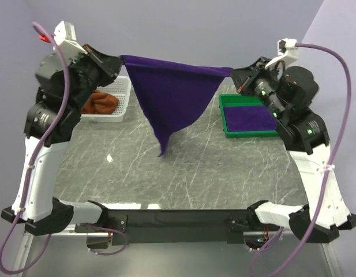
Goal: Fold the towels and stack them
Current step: Flatten out the crumpled towel
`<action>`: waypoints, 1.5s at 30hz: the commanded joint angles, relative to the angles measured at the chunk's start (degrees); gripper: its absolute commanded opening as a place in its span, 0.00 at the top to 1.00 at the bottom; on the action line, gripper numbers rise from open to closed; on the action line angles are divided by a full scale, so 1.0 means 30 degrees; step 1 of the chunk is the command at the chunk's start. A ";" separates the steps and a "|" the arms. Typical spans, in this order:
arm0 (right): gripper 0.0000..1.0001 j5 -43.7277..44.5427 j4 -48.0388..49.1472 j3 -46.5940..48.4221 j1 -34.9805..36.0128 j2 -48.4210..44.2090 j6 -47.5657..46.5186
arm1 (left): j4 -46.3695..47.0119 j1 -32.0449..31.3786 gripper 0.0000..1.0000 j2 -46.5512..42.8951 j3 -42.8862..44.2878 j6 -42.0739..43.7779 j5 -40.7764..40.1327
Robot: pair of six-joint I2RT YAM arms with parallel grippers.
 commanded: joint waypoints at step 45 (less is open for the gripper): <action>1.00 0.0263 0.8337 -0.2451 -0.1571 0.7540 -0.2967 | 0.9861 0.3154 1.00 0.6269 -0.6936 0.1374 -0.1824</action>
